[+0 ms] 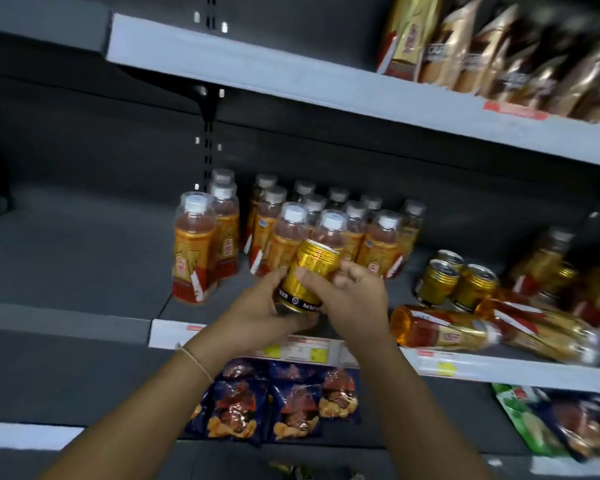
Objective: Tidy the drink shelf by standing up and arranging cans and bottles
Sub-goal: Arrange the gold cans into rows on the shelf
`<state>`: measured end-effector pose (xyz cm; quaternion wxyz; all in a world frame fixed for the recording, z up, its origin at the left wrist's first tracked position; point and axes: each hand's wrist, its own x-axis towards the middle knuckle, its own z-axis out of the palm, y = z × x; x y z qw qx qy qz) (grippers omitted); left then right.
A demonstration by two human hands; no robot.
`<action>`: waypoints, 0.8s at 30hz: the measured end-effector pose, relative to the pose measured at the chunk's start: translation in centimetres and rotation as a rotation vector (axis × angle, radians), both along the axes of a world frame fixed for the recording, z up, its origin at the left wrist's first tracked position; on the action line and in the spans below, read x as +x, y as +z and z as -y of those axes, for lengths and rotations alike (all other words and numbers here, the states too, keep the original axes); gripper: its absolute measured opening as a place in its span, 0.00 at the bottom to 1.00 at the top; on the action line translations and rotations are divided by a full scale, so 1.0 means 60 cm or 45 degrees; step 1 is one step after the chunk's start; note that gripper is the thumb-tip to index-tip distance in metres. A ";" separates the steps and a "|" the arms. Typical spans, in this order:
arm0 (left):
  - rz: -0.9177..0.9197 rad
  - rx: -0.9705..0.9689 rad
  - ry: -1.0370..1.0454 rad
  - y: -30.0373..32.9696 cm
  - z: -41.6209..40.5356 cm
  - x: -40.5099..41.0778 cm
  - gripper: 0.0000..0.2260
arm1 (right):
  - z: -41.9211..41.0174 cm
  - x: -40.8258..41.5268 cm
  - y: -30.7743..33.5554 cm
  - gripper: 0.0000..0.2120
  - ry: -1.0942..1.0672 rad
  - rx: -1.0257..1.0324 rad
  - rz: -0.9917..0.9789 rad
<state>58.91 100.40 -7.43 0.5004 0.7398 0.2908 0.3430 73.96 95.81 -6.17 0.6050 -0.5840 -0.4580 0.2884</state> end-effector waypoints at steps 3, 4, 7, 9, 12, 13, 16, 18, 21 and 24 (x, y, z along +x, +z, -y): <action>0.028 -0.029 -0.056 0.006 0.037 0.074 0.22 | 0.057 0.067 0.010 0.32 -0.059 0.020 0.000; 0.038 -0.040 -0.067 0.007 0.051 0.100 0.22 | 0.079 0.089 0.014 0.26 -0.069 0.024 0.022; 0.075 -0.081 -0.125 0.012 0.096 0.179 0.24 | 0.150 0.161 0.024 0.22 -0.109 0.005 0.052; 0.078 -0.098 -0.173 0.015 0.131 0.236 0.26 | 0.199 0.211 0.029 0.21 -0.147 -0.013 0.071; 0.032 -0.063 -0.248 0.020 0.192 0.325 0.31 | 0.273 0.286 0.035 0.17 -0.256 -0.025 0.121; 0.018 -0.026 -0.273 0.020 0.212 0.355 0.31 | 0.297 0.311 0.037 0.15 -0.289 -0.026 0.128; -0.049 0.179 -0.304 0.020 0.273 0.436 0.30 | 0.366 0.382 0.042 0.14 -0.352 -0.051 0.111; -0.148 0.368 -0.264 0.023 0.316 0.487 0.31 | 0.413 0.425 0.046 0.13 -0.387 -0.069 0.114; -0.224 0.581 -0.244 0.029 0.373 0.562 0.31 | 0.485 0.485 0.050 0.14 -0.503 -0.071 0.116; -0.225 0.701 -0.361 0.035 0.419 0.634 0.33 | 0.547 0.542 0.050 0.15 -0.618 -0.038 0.076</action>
